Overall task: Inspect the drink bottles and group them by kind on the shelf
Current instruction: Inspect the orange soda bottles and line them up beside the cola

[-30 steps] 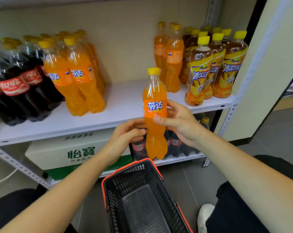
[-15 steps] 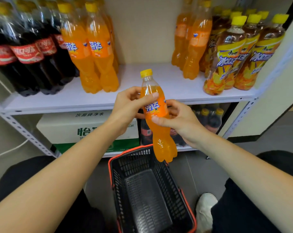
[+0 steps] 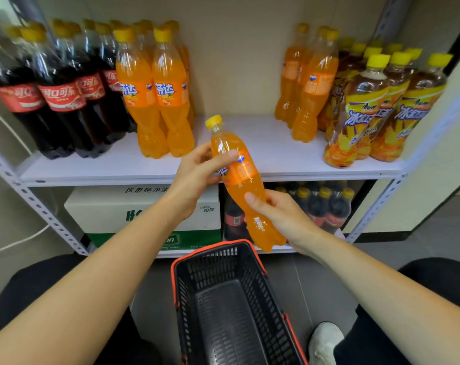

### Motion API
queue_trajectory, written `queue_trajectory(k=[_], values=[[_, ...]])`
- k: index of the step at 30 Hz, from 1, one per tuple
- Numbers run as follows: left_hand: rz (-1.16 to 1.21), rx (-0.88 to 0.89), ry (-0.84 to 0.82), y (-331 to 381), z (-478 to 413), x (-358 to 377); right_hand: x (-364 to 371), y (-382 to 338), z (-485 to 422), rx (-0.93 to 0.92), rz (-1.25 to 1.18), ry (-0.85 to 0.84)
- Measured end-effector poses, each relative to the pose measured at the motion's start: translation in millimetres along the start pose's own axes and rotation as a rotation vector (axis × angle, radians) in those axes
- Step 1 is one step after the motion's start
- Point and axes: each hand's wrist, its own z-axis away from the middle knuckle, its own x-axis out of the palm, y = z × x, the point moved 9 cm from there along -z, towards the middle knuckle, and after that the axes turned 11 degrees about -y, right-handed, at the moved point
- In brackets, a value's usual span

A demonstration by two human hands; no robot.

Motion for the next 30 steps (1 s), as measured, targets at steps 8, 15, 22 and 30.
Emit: queue_trajectory(k=[8, 15, 22, 30], values=[[0.015, 0.055, -0.024, -0.8, 0.2, 5.0, 8.8, 0.3, -5.0, 0.077, -0.042, -0.172], [0.160, 0.076, -0.081, 2.0, -3.6, 11.7, -1.4, -1.5, -4.2, 0.043, -0.198, -0.140], [-0.100, 0.052, 0.006, -0.1, 1.0, 8.5, -13.1, 3.3, -1.5, 0.038, -0.024, -0.021], [0.131, 0.052, -0.071, -1.1, -1.0, 7.1, -2.7, -1.8, -6.1, 0.041, -0.095, -0.171]])
